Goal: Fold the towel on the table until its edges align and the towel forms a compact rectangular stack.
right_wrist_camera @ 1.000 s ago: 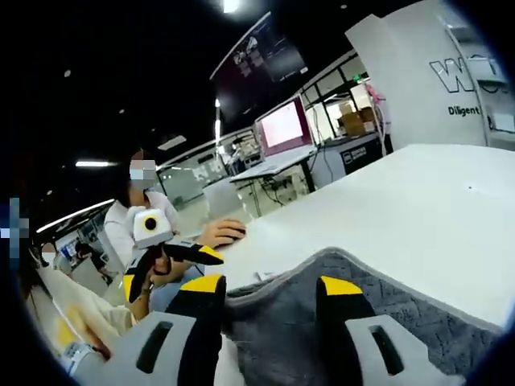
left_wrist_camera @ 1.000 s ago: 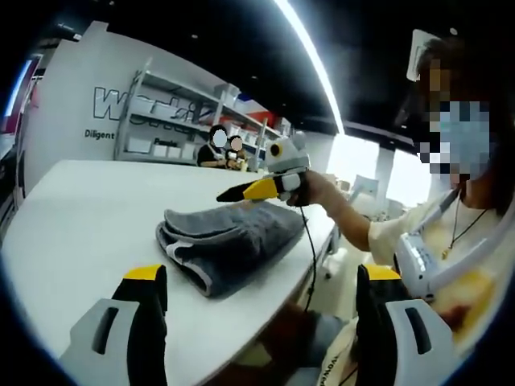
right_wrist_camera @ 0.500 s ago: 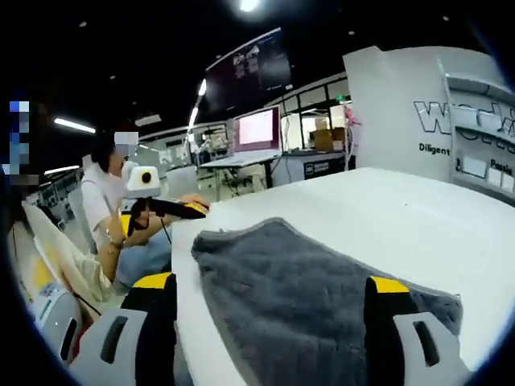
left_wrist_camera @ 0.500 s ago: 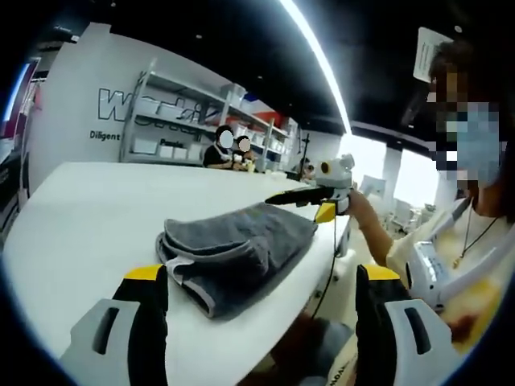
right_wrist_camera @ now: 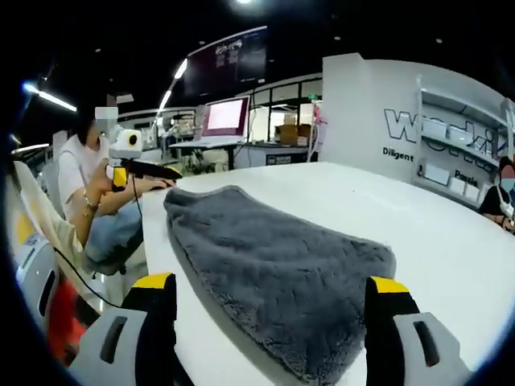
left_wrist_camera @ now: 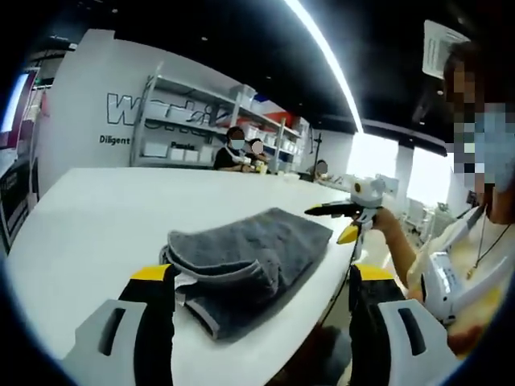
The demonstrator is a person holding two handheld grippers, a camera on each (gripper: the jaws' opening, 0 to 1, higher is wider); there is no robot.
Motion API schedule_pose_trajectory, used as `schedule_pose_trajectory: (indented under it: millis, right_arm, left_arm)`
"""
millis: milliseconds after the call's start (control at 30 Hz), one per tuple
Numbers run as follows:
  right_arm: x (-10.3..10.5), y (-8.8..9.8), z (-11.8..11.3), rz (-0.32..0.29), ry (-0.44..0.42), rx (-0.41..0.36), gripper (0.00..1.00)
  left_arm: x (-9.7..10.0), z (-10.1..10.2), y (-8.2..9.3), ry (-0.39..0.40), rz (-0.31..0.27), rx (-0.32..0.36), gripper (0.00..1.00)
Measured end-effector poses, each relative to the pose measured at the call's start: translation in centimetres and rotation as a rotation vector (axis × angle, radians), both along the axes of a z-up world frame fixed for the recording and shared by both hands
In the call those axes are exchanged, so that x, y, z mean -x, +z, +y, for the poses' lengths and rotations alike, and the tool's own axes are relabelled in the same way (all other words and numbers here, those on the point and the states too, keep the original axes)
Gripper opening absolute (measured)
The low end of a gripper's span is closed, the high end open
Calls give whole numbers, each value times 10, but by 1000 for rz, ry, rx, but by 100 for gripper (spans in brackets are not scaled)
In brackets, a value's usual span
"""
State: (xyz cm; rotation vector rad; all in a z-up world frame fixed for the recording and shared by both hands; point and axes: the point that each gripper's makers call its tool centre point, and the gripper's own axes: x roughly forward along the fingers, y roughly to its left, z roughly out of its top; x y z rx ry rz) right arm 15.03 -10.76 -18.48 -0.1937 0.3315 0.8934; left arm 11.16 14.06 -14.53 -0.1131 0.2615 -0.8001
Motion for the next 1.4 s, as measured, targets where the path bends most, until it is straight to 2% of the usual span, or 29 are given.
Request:
schedule_pose_trajectory:
  millis: [100, 167, 233, 300, 467, 667, 800, 867, 900, 967, 1067, 1267, 1333, 1400]
  right_arm:
    - [-1, -2, -13, -5, -39, 1, 99]
    - [-2, -3, -19, -11, -53, 11, 99]
    - [-4, -2, -26, -23, -72, 22, 99]
    - [-5, -2, -30, -33, -81, 26, 99]
    - [-8, -5, -42, -25, -117, 10, 96]
    - [-8, -8, -51, -20, -135, 5, 94]
    - [-8, -9, -54, -21, -140, 10, 93]
    - [-7, -9, -56, -23, -143, 4, 92]
    - [-6, -9, -57, -25, -147, 3, 92]
    - [-7, -10, -59, -29, -154, 12, 92]
    - [-6, -14, -61, -27, -153, 24, 92]
    - [-6, -14, -61, -25, -149, 25, 91]
    - [-6, -13, -61, -26, -149, 19, 91]
    - [-7, -13, -60, -26, -148, 17, 91]
  left_arm:
    - [-3, -5, 7, 4, -31, 3, 78]
    - [-6, -8, 10, 7, -40, 3, 70]
    - [-9, -10, 11, 8, -38, -2, 66]
    - [-12, -12, 9, 15, -28, -31, 62]
    - [-17, -11, -3, 38, -41, -199, 49]
    - [-16, -21, -2, 20, -31, -206, 29]
    - [-16, -25, -3, 11, -24, -250, 26]
    - [-16, -25, -14, 6, 14, -349, 25]
    - [-17, -23, -16, 18, 20, -377, 25]
    - [-20, -20, -14, 40, 5, -389, 21]
    - [-21, -13, -11, 63, 6, -406, 8]
    - [-18, -15, -17, 31, 29, -437, 11]
    - [-16, -18, -21, 16, 60, -440, 11]
    - [-14, -16, -27, 12, 81, -480, 11]
